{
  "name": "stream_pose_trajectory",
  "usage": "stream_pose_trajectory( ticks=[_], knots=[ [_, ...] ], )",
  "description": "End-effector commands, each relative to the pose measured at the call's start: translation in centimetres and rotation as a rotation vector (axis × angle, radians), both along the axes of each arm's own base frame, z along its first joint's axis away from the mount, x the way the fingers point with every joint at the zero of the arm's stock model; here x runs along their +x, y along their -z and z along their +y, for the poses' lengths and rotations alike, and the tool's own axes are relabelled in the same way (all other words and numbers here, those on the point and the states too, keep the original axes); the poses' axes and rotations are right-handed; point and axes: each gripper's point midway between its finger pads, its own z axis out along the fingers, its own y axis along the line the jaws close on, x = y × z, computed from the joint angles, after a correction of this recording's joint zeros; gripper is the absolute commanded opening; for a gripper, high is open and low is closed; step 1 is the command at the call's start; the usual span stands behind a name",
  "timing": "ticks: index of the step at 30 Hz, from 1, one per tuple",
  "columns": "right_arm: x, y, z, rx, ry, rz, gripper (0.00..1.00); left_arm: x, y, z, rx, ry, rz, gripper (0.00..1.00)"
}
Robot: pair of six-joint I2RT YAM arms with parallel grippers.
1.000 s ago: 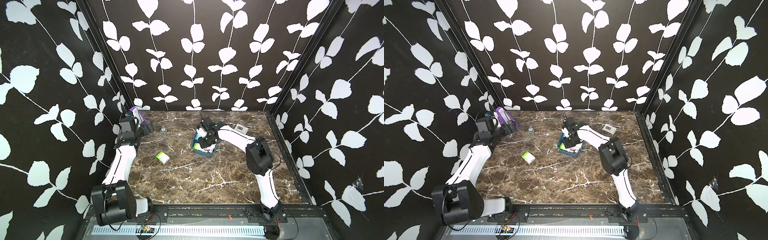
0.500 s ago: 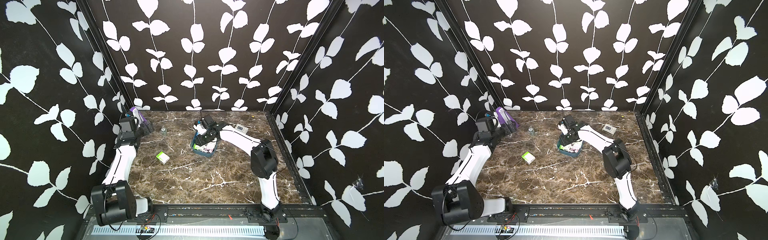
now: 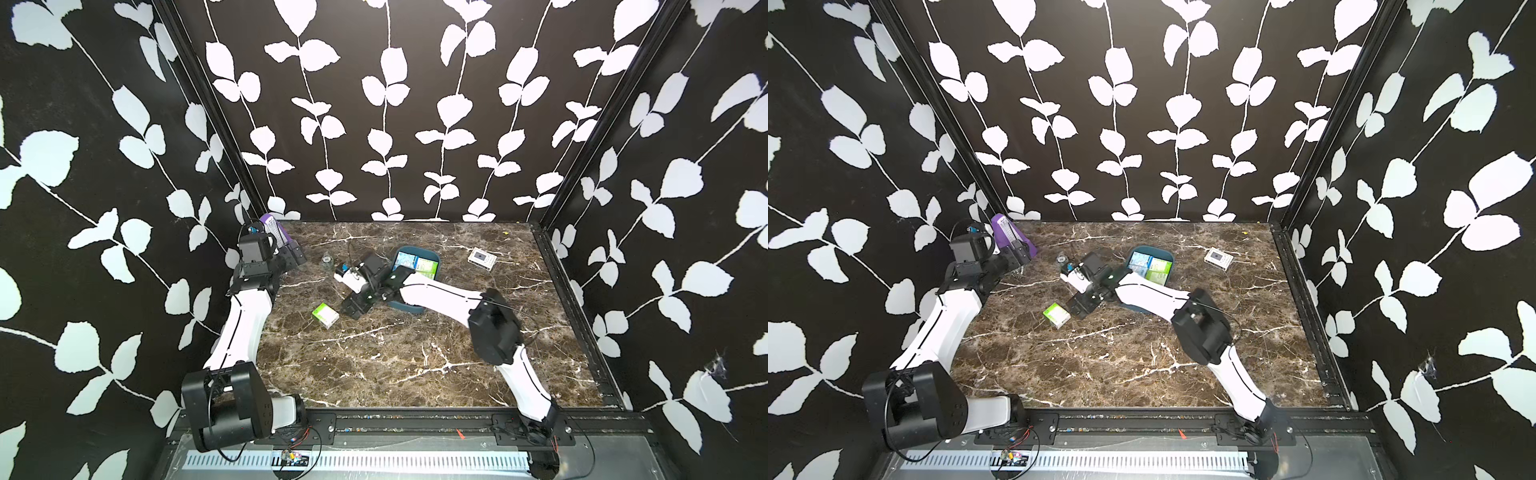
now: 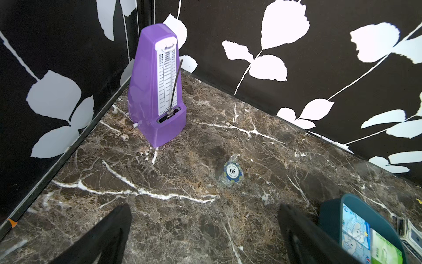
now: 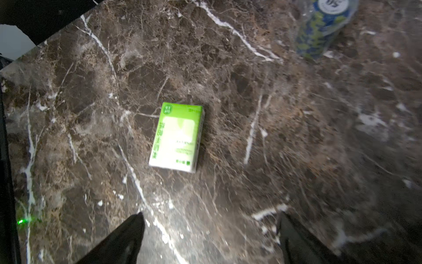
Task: Put the pocket tissues into the storage box
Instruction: Pick up the pocket tissues from the center of the board.
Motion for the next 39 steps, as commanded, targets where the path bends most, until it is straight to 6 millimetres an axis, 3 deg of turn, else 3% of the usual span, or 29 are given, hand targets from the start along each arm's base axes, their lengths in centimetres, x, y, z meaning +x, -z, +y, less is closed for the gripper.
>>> stream_pose_trajectory(
  ticks=[1, 8, 13, 20, 28, 33, 39],
  knots=[
    [0.3, -1.7, 3.1, 0.067, -0.046, -0.064, 1.00, -0.2, -2.0, 0.5, 0.018, -0.013, -0.036, 0.99],
    [-1.0, 1.6, 5.7, -0.008, -0.107, -0.055, 0.99, -0.2, -1.9, 0.4, 0.016, -0.007, -0.033, 0.99],
    [-1.7, 2.7, 6.7, -0.023, -0.124, -0.038, 1.00, -0.3, -1.8, 0.5, 0.035, -0.006, -0.028, 0.99],
    [-2.5, 4.1, 7.4, -0.056, -0.150, -0.019, 0.99, -0.4, -1.6, 0.6, 0.044, -0.005, -0.024, 0.99],
    [-2.1, 5.3, 7.0, -0.091, -0.127, -0.022, 0.98, -0.6, -1.1, 0.6, 0.044, -0.006, -0.017, 0.99],
    [-2.2, 5.8, 7.0, -0.100, -0.128, -0.017, 0.87, -0.7, -1.0, 0.6, 0.047, -0.007, -0.014, 0.99],
    [-2.1, 5.9, 6.8, -0.110, -0.128, -0.021, 0.61, -0.7, -0.9, 0.6, 0.047, -0.008, -0.012, 0.99]
  ],
)
